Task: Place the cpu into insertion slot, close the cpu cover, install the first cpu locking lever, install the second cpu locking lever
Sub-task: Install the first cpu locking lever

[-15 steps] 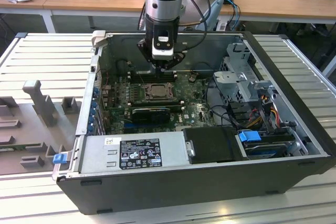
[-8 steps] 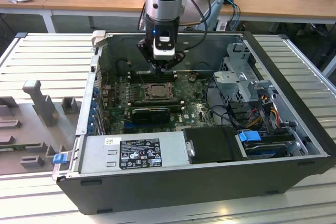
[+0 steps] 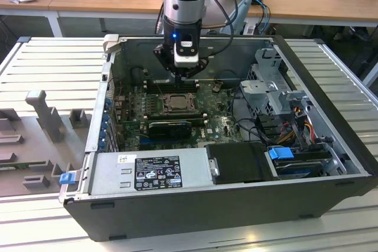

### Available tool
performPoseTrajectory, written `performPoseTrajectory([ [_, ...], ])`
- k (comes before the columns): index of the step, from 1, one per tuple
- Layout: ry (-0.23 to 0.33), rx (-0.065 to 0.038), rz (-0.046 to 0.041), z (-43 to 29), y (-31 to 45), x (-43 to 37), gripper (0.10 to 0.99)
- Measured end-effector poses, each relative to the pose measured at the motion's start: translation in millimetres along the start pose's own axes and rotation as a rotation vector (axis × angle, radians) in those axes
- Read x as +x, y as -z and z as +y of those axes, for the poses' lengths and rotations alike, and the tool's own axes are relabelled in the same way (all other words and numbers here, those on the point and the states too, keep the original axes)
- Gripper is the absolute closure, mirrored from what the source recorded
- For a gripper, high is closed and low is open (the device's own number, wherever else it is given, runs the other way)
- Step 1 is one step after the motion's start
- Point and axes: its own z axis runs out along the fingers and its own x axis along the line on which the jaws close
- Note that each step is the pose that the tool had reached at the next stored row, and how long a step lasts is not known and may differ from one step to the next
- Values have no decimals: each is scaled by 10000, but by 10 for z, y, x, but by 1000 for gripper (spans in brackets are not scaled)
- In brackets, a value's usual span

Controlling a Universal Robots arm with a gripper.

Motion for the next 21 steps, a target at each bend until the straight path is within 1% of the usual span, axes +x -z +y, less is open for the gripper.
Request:
performPoseTrajectory([
  [8,426,6,11,0,0,0,980],
  [15,946,13,25,0,0,0,980],
  [19,1416,20,37,0,0,0,980],
  [21,1960,27,51,0,0,0,980],
])
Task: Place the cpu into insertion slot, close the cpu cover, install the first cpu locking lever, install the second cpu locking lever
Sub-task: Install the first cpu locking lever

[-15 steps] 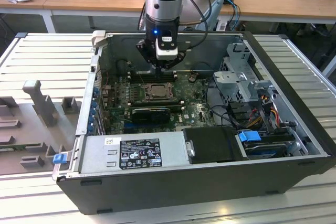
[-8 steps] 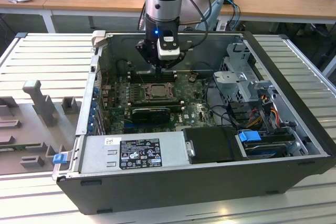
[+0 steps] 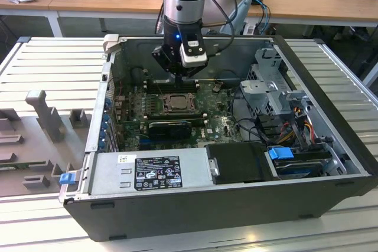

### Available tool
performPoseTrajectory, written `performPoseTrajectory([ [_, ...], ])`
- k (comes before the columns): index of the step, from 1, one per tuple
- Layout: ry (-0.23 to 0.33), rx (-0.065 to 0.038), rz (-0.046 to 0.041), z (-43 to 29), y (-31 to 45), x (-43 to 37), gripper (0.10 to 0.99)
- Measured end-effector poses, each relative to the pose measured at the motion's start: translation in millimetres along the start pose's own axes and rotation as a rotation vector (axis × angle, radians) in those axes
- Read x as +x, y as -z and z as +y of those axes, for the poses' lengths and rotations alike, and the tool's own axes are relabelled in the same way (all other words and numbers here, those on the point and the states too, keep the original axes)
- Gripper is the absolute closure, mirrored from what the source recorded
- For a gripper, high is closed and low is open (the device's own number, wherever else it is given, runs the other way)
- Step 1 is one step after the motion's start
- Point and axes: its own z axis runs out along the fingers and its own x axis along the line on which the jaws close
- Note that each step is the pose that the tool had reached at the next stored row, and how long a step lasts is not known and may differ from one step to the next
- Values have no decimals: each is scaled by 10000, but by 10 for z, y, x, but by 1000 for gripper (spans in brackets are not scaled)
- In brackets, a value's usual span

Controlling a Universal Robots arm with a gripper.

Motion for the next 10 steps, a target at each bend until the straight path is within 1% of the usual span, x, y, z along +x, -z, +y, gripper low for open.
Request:
performPoseTrajectory([
  [3,506,7,13,0,0,0,980],
  [5,965,14,25,0,0,0,980],
  [10,1518,22,40,0,0,0,980],
])
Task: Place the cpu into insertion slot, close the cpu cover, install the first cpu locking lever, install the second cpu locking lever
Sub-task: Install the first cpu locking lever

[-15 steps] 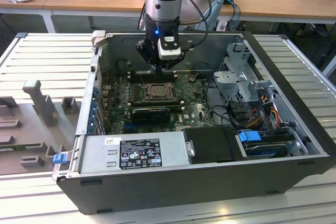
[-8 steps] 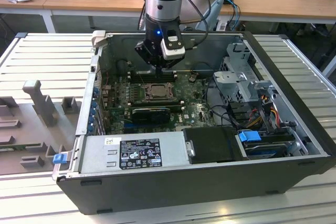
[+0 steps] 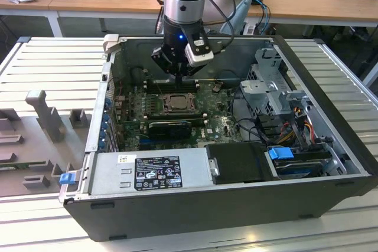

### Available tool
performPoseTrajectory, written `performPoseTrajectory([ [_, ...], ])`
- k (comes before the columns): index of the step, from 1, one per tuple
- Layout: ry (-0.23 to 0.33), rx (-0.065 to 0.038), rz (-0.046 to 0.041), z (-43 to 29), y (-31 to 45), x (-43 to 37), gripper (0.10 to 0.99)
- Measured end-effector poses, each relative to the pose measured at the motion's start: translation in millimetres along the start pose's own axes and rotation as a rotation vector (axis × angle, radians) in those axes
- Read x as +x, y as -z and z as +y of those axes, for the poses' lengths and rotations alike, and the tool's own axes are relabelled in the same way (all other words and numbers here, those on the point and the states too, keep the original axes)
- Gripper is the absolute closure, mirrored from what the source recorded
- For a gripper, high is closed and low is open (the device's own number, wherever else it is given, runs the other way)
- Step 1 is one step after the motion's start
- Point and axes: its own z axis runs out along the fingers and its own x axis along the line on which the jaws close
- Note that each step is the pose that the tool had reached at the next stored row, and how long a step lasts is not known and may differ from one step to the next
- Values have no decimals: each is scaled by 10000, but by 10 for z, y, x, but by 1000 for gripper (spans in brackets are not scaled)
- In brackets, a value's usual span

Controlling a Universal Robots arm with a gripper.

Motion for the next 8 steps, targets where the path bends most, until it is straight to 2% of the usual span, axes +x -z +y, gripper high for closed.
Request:
performPoseTrajectory([
  [8,532,7,14,0,0,0,980],
])
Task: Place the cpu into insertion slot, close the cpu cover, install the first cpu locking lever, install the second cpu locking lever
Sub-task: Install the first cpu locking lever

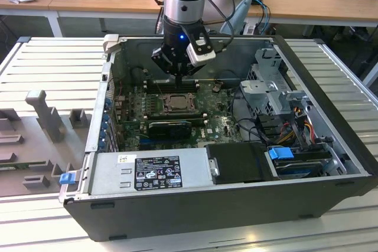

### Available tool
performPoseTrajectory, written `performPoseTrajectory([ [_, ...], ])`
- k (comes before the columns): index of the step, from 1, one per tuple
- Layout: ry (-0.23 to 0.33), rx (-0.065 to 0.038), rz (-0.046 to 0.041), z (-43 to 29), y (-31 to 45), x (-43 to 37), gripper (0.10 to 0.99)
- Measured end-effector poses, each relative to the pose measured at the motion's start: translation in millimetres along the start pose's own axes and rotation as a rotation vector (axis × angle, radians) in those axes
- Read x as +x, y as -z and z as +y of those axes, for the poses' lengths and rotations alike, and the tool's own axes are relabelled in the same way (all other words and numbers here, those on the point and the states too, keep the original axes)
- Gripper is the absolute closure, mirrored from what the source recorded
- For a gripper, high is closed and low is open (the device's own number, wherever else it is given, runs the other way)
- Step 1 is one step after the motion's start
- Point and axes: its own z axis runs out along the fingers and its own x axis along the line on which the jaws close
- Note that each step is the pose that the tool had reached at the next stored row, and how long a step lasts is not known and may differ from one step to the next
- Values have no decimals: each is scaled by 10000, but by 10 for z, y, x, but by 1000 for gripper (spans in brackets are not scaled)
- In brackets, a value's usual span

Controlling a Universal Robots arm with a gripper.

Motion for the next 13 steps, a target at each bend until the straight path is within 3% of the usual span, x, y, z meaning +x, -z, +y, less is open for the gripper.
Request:
performPoseTrajectory([
  [13,1058,15,28,0,0,0,980],
])
